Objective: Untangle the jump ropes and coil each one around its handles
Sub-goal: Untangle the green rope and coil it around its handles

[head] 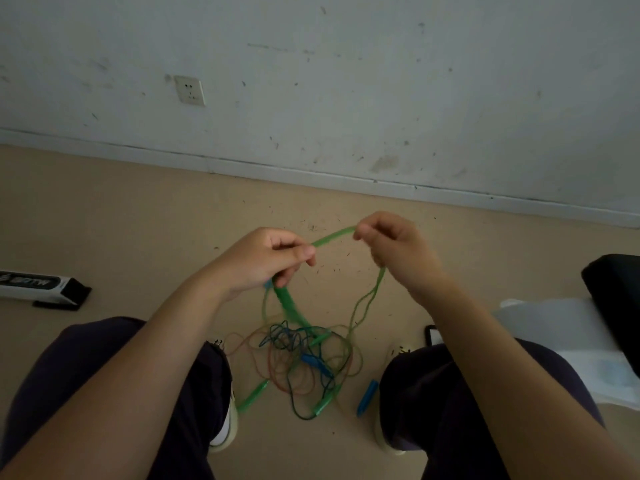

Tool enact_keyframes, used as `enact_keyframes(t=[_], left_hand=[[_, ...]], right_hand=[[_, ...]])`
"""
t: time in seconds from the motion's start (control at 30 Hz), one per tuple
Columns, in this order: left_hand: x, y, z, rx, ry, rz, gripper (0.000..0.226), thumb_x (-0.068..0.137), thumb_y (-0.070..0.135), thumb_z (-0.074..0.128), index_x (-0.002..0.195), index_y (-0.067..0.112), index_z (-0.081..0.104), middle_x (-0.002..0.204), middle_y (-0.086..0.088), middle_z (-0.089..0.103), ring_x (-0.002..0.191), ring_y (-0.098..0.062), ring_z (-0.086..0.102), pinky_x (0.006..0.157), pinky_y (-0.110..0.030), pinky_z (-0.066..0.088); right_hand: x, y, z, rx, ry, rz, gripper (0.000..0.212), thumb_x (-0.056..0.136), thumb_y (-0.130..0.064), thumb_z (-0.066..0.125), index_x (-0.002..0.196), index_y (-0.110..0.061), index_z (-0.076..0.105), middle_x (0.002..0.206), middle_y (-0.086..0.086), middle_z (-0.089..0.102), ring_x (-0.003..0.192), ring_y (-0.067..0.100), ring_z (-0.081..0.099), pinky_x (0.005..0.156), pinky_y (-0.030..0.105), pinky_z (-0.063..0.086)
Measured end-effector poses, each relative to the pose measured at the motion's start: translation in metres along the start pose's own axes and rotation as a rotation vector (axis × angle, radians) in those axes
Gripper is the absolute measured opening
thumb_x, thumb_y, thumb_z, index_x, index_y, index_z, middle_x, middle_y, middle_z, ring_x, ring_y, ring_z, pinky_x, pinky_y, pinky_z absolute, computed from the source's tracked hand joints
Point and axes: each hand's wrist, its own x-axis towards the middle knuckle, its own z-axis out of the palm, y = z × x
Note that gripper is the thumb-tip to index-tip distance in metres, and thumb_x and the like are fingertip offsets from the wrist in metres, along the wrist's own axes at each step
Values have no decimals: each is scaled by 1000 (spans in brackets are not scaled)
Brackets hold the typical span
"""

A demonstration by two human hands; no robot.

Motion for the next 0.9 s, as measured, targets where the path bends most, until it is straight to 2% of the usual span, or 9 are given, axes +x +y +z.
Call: enact_keyframes(t=[0.13,0.23,0.33,0.47,0.53,0.63,0.7,0.8,0.9], left_hand=[[-2,-2,-8,27,52,-10,22,98,28,59,93,9,70,62,0,59,54,-13,56,64,-25,52],[-2,-4,-4,-24,20,-25,22,100,27,56,93,10,67,63,1,55,48,-13,46,50,-25,45],[-1,-3,6,-95,-48,-30,21,100,27,57,92,12,68,62,2,52,46,-13,40,46,-23,38],[-1,1,15,-109,-104,-21,22,96,33,62,91,14,71,64,0,54,47,-14,41,48,-26,37],[-1,1,13,-118,-124,-20,21,97,32,61,92,15,73,65,-2,59,47,-16,46,50,-29,38],[-1,2,10,-137,-162,-33,24,101,26,55,99,10,72,70,-6,65,48,-19,54,50,-30,42],[-1,4,9,-158,-163,-49,25,101,24,53,100,7,71,71,-8,67,49,-21,57,50,-30,45],[-2,3,3,-176,-120,-68,24,101,22,53,99,6,71,73,-9,68,50,-21,58,50,-29,48],[-2,-2,-5,-198,-58,-51,22,99,22,56,97,7,72,72,-7,67,48,-18,55,50,-30,46]], right_hand=[[4,4,-12,130,233,9,20,99,-19,53,83,-16,64,67,3,58,62,20,53,66,36,45],[4,2,-14,186,96,6,16,97,-20,57,88,-12,67,74,4,66,65,19,60,70,36,51],[-1,-2,-2,153,-123,-13,14,92,-23,65,97,-10,68,75,5,67,63,20,58,64,30,51],[-4,-2,16,92,-264,-10,9,86,-20,73,90,-12,70,68,8,57,59,18,45,52,25,36],[-3,-3,16,63,-241,-10,7,86,-20,73,87,-14,71,69,8,53,57,9,41,51,19,32],[-4,-5,13,52,-180,-44,5,86,-17,73,83,-13,72,65,-3,58,54,0,45,54,15,37],[-5,-7,12,72,-120,-73,4,85,-12,73,81,-11,73,64,-4,62,54,5,53,55,18,44],[-2,-5,4,159,47,-62,5,87,-8,70,82,-8,71,69,7,67,60,19,64,63,27,55],[3,-2,-9,244,148,-25,6,92,-9,64,89,-5,68,74,9,68,65,22,67,69,34,58]])
